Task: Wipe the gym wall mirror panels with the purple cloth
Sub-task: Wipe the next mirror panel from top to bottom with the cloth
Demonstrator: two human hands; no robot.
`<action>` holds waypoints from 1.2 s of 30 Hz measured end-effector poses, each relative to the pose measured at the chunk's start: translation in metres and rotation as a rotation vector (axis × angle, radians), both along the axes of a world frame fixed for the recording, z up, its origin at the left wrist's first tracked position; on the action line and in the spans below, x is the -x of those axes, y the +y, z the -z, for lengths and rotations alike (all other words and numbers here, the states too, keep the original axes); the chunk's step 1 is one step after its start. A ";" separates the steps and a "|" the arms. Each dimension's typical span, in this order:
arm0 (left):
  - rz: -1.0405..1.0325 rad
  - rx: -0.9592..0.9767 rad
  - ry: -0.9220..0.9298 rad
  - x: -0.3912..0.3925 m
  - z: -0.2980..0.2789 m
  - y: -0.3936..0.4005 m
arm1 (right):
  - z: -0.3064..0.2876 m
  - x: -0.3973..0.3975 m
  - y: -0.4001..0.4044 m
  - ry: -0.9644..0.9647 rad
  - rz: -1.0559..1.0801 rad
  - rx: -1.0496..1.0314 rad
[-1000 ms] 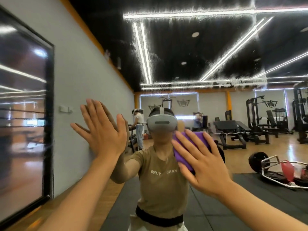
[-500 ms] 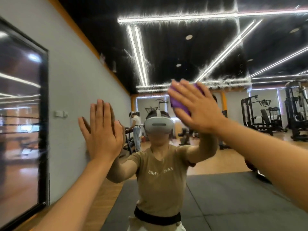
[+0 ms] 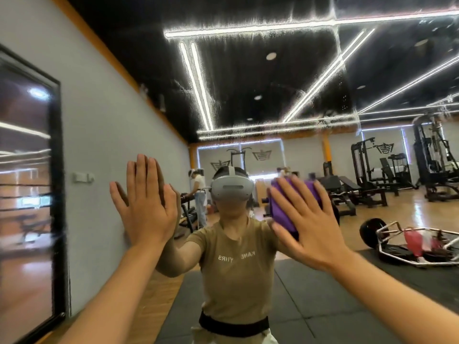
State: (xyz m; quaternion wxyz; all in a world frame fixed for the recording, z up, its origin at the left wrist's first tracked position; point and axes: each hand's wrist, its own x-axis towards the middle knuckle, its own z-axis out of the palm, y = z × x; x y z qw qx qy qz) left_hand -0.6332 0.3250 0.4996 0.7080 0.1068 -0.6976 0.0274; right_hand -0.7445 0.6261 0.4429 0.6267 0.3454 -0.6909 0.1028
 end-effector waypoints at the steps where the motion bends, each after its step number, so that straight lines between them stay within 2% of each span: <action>1: 0.003 -0.002 -0.001 0.000 0.000 0.000 | 0.019 0.001 0.004 0.013 0.010 -0.016; 4: 0.000 0.002 0.000 0.000 0.000 -0.001 | 0.048 0.001 0.012 0.009 0.036 -0.046; 7: 0.001 0.001 0.002 0.000 0.000 -0.001 | 0.035 0.005 0.018 0.021 0.056 -0.107; 15: 0.002 -0.012 0.010 -0.001 0.000 0.001 | -0.149 0.019 0.038 -0.129 0.042 0.145; 19: 0.007 -0.013 0.018 -0.001 0.000 0.001 | -0.184 0.020 0.036 -0.142 0.032 0.252; 23: 0.011 -0.008 0.029 -0.001 -0.001 0.001 | -0.145 0.020 0.031 -0.118 -0.007 0.277; 32: 0.026 -0.009 0.034 -0.001 0.000 0.002 | 0.034 0.019 0.034 -0.152 0.015 0.339; 36: 0.033 -0.021 0.032 0.000 0.000 0.002 | 0.042 0.014 0.026 -0.223 0.054 0.379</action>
